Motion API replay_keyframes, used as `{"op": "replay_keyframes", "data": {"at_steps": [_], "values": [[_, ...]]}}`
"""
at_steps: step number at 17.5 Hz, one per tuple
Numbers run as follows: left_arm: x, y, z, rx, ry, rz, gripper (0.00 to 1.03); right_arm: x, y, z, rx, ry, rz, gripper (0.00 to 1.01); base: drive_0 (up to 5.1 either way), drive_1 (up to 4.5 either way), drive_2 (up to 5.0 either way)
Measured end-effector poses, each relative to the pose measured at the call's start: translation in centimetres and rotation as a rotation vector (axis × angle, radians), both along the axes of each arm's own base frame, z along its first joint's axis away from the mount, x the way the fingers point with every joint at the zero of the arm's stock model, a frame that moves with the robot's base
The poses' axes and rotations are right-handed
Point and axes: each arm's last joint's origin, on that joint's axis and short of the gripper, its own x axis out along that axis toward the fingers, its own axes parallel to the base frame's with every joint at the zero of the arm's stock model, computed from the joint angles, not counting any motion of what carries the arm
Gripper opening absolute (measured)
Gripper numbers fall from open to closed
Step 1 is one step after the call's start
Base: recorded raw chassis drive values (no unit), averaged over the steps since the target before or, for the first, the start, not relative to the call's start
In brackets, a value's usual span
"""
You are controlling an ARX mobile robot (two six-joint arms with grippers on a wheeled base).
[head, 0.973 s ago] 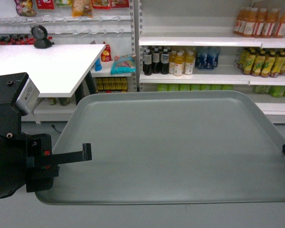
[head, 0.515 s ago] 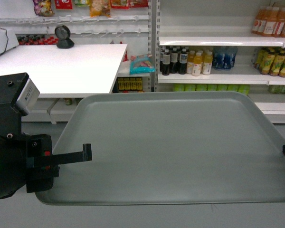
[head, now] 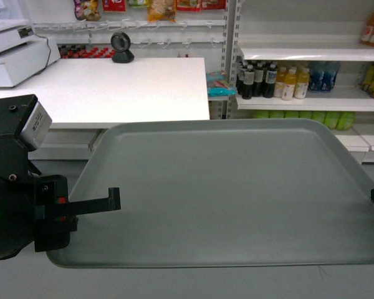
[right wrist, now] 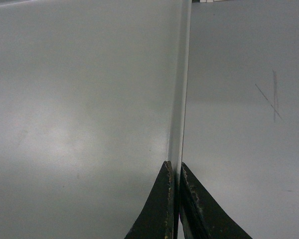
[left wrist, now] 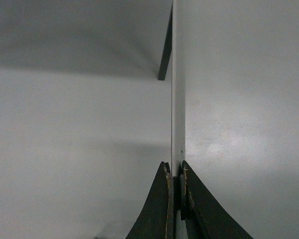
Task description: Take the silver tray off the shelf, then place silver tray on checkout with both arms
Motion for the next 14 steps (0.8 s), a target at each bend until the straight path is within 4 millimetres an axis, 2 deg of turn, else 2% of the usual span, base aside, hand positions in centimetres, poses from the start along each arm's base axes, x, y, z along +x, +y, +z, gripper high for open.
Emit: {"op": "replay_keyframes", "data": {"at_steps": [14], "values": [[0.01,0.00,0.00,0.000,-0.001,0.001,0.03,-0.01,0.00,0.02,0.000,0.000,0.000,0.02,-5.0,2.45,2.4]]}}
